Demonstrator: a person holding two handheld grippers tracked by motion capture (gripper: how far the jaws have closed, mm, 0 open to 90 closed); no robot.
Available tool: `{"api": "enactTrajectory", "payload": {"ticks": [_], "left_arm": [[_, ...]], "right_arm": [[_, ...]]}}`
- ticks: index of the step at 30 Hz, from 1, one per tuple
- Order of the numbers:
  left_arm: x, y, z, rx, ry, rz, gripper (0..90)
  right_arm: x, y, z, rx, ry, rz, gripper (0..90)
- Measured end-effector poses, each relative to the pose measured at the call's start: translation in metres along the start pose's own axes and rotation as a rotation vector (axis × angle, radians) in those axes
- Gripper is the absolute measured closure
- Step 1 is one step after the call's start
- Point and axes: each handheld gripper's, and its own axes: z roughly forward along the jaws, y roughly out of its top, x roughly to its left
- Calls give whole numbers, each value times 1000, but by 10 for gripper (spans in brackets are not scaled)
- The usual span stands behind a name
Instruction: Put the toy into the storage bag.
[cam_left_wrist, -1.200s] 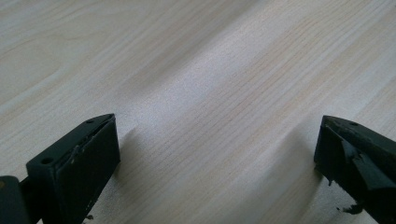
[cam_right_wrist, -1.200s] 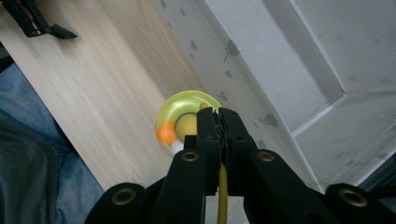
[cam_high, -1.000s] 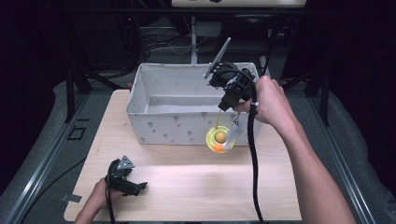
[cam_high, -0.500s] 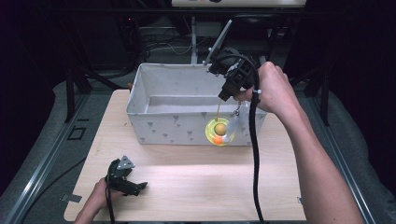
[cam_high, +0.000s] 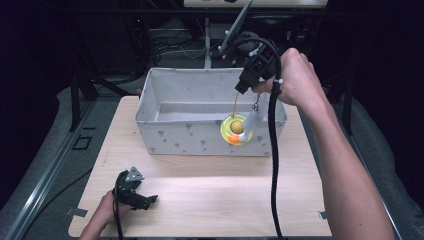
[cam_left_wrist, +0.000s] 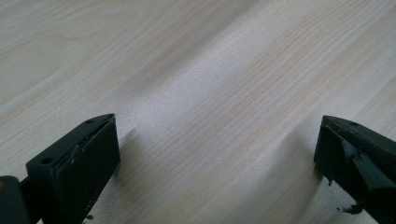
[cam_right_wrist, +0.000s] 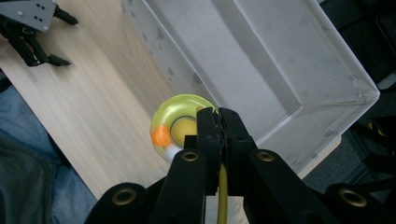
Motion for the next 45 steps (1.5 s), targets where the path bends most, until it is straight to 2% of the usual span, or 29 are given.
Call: {"api": "enactTrajectory", "payload": {"ticks": [4, 16, 26, 34, 45], "left_arm": [[0, 0, 0, -1, 0, -2, 2], [0, 0, 0, -1, 1, -2, 2], [0, 0, 0, -2, 0, -4, 2], [0, 0, 0, -1, -1, -2, 2], [0, 0, 0, -3, -2, -4, 2]], "right_arm": [[-6, 4, -6, 1, -14, 10, 884], [-35, 13, -24, -17, -74, 92, 884], [-65, 11, -16, -7, -78, 172, 884], [-79, 13, -6, 7, -75, 205, 884], [-93, 14, 6, -9, -74, 253, 884]]}}
